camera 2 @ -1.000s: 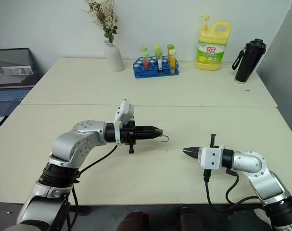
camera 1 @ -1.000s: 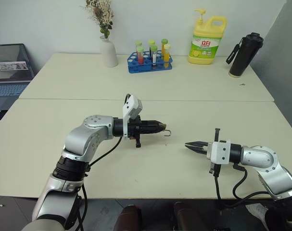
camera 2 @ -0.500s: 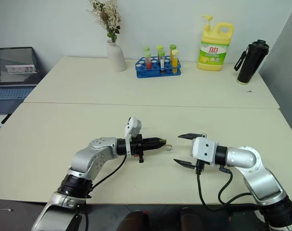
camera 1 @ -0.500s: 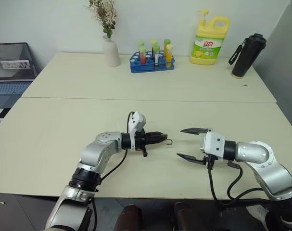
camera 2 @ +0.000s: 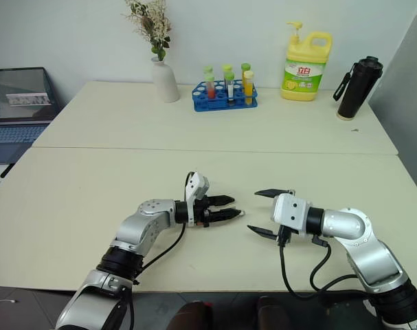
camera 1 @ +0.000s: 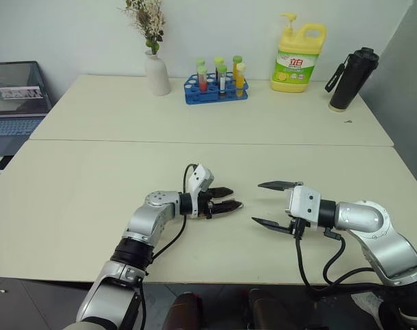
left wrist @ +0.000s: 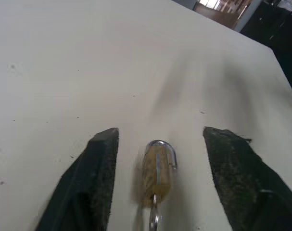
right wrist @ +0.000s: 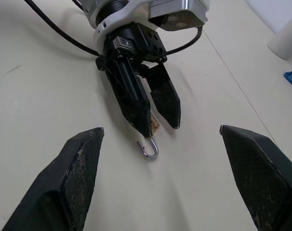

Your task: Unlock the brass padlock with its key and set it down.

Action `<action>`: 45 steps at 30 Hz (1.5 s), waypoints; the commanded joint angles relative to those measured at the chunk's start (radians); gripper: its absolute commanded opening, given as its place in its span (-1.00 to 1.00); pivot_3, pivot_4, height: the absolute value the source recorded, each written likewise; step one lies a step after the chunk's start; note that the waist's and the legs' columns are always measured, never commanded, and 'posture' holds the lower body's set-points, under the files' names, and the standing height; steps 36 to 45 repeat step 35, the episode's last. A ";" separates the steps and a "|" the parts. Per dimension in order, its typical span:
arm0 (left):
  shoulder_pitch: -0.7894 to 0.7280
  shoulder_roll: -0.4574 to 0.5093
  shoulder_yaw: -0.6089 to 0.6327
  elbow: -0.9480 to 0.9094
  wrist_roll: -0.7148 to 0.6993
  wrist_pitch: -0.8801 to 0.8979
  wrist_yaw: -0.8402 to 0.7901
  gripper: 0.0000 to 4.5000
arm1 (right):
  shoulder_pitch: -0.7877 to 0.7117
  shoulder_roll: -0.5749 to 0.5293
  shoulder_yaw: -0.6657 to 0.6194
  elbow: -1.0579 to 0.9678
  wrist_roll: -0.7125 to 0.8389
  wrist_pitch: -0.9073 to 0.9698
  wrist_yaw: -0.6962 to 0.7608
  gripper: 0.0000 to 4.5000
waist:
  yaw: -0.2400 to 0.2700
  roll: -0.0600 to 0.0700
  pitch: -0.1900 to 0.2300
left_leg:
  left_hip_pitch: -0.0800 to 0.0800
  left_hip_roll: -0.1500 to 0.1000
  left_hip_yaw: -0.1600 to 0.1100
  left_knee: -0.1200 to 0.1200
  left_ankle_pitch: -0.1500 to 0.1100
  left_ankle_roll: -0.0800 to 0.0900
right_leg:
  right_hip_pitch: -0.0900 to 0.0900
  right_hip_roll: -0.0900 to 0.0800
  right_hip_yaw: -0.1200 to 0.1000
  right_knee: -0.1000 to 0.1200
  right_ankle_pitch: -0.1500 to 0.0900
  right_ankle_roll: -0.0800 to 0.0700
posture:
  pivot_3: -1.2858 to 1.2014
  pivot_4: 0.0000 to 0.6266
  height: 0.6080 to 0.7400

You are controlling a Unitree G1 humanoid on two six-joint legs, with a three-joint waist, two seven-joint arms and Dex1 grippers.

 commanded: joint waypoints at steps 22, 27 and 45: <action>0.326 0.474 0.179 -0.607 0.086 -0.120 0.029 0.87 | 0.051 -0.108 -0.120 -0.015 0.131 0.105 0.141 0.80 | 0.010 0.000 0.001 | -0.002 0.000 -0.003 -0.001 0.000 0.000 | 0.000 -0.001 -0.002 -0.007 0.000 0.000 | 0.03 -0.52 1.00; 0.341 0.468 0.170 -0.615 0.084 -0.117 0.029 0.87 | 0.047 -0.102 -0.117 -0.009 0.129 0.084 0.154 0.80 | 0.009 0.001 0.001 | -0.003 0.001 -0.003 -0.001 0.000 0.000 | 0.000 -0.001 -0.002 -0.007 0.000 0.000 | 0.03 -0.52 1.00; 0.348 0.451 0.179 -0.595 0.051 -0.116 0.019 0.87 | 0.054 -0.109 -0.129 -0.006 0.124 0.060 0.159 0.80 | 0.009 0.001 0.001 | -0.003 0.001 -0.003 -0.001 0.000 0.000 | 0.000 -0.001 -0.002 -0.007 0.000 0.000 | 0.03 -0.52 1.00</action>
